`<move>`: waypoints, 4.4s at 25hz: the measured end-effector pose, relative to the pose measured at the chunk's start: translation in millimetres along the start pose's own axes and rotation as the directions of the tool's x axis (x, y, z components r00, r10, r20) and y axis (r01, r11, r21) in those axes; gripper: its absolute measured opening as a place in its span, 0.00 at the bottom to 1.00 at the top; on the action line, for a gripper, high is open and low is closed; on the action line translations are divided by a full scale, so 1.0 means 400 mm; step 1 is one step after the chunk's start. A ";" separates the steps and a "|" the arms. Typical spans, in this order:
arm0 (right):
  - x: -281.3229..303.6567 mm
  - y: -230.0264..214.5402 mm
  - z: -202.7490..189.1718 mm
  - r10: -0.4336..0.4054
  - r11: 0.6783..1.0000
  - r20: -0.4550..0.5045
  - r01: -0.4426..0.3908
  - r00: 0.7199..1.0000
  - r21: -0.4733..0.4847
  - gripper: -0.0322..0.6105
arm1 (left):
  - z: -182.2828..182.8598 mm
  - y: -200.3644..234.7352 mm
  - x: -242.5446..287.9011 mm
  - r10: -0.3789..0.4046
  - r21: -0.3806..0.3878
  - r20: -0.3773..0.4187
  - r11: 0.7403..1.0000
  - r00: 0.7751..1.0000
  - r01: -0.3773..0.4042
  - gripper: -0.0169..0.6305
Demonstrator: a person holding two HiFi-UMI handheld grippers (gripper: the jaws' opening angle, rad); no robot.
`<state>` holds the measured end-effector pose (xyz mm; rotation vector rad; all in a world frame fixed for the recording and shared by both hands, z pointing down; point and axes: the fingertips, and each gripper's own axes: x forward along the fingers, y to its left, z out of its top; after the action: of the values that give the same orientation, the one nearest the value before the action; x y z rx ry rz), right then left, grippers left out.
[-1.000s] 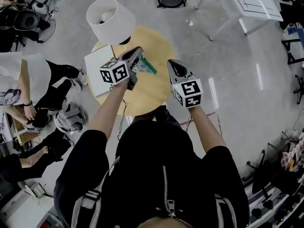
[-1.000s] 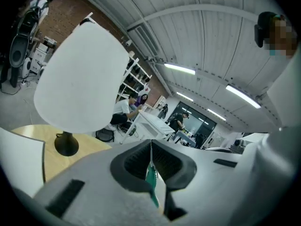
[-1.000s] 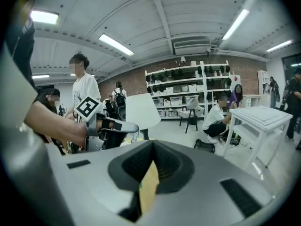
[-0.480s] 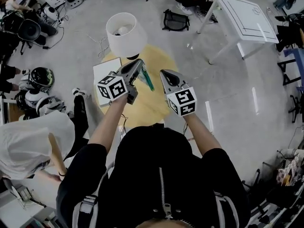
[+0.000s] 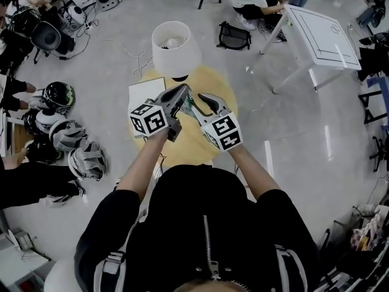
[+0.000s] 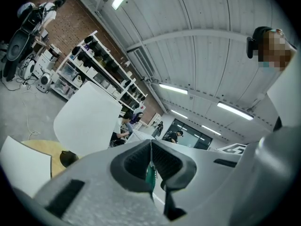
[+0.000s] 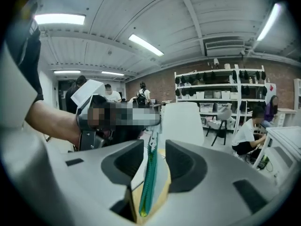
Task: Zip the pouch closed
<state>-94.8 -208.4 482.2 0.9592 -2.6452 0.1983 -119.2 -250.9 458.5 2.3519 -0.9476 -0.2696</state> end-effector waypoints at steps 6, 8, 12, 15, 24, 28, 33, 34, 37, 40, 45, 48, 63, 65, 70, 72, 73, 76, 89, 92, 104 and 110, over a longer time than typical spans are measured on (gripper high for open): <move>0.040 0.023 0.012 -0.020 1.000 -0.008 0.020 1.000 -0.022 0.22 | 0.006 0.007 -0.021 -0.002 0.001 0.002 1.000 1.000 0.002 0.04; 0.050 0.025 0.006 -0.031 0.999 -0.017 0.030 0.999 -0.021 0.19 | 0.004 0.009 -0.025 -0.002 -0.002 0.002 1.000 1.000 0.002 0.04; 0.056 0.032 -0.003 -0.041 0.999 -0.024 0.040 0.999 -0.034 0.13 | -0.001 0.017 -0.032 0.009 -0.002 -0.003 1.000 1.000 -0.009 0.04; 0.060 0.036 -0.004 -0.030 0.999 -0.021 0.029 0.999 -0.036 0.12 | 0.000 0.030 -0.035 0.018 0.007 -0.006 1.000 1.000 -0.017 0.04; 0.050 0.044 0.006 -0.011 1.000 -0.018 0.010 1.000 -0.015 0.12 | -0.007 0.037 -0.036 0.018 0.004 -0.006 1.000 1.000 -0.018 0.03; 0.044 0.034 -0.015 -0.021 1.000 -0.021 0.021 1.000 -0.020 0.11 | -0.004 0.042 -0.033 0.019 -0.012 0.012 1.000 1.000 -0.019 0.03; 0.026 0.034 -0.035 -0.011 1.000 -0.025 0.011 1.000 -0.008 0.11 | 0.009 0.037 -0.030 0.013 0.004 0.011 1.000 1.000 -0.013 0.03; 0.026 0.033 -0.036 -0.009 1.000 -0.025 0.009 1.000 -0.004 0.11 | 0.009 0.037 -0.029 0.013 0.009 0.008 1.000 1.000 -0.013 0.03; 0.027 0.030 -0.037 -0.005 1.000 -0.023 0.005 1.000 0.008 0.11 | 0.012 0.044 -0.029 0.020 0.005 0.016 1.000 1.000 -0.020 0.03; 0.020 0.032 -0.050 0.000 1.000 -0.030 0.001 1.000 0.015 0.11 | 0.023 0.048 -0.034 0.027 0.006 0.028 1.000 0.999 -0.027 0.03; 0.010 0.030 -0.063 0.003 1.000 -0.031 -0.003 1.000 0.026 0.11 | 0.035 0.050 -0.035 0.032 0.018 0.033 0.999 0.999 -0.033 0.03; 0.006 0.029 -0.071 0.005 0.999 -0.034 -0.004 0.999 0.036 0.11 | 0.036 0.052 -0.036 0.036 0.014 0.039 0.999 0.999 -0.037 0.03; -0.015 0.029 -0.092 0.009 0.999 -0.043 -0.007 0.999 0.048 0.11 | 0.046 0.053 -0.044 0.042 0.016 0.044 0.999 0.998 -0.043 0.03; -0.016 0.031 -0.093 0.010 0.999 -0.044 -0.008 0.999 0.049 0.11 | 0.046 0.054 -0.047 0.043 0.017 0.043 0.999 0.998 -0.044 0.03; -0.024 0.032 -0.100 0.011 0.998 -0.046 -0.008 0.999 0.057 0.11 | 0.052 0.056 -0.053 0.049 0.016 0.048 0.999 0.998 -0.050 0.03; -0.026 0.032 -0.102 0.010 0.998 -0.046 -0.008 0.999 0.059 0.11 | 0.053 0.056 -0.053 0.049 0.022 0.045 0.999 0.998 -0.050 0.03; -0.027 0.033 -0.103 0.011 0.998 -0.047 -0.008 0.999 0.059 0.11 | 0.053 0.056 -0.054 0.049 0.022 0.045 0.999 0.998 -0.050 0.03; -0.037 0.031 -0.111 0.011 0.998 -0.050 -0.007 0.999 0.064 0.11 | 0.058 0.056 -0.052 0.049 0.015 0.050 0.999 0.998 -0.050 0.03; -0.087 -0.003 -0.200 0.001 0.996 -0.101 0.009 0.995 0.092 0.11 | 0.126 0.097 -0.062 0.076 0.030 0.089 0.996 0.993 -0.079 0.03; -0.087 -0.008 -0.204 -0.004 0.994 -0.100 0.014 0.995 0.105 0.11 | 0.123 0.088 -0.058 0.070 0.023 0.096 0.997 0.993 -0.073 0.03; -0.120 -0.145 -0.148 -0.140 0.952 0.012 0.131 0.990 0.278 0.06 | 0.061 0.066 -0.066 0.089 0.173 0.052 0.980 0.995 -0.097 0.04; -0.124 -0.215 -0.080 -0.238 0.930 0.051 0.213 0.970 0.298 0.06 | 0.027 0.056 -0.082 0.108 0.284 -0.005 0.953 0.994 -0.102 0.04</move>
<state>4.2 -237.1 497.1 1.3866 -2.5988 0.5132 -159.9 -246.2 462.0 2.5443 -1.1627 -0.0694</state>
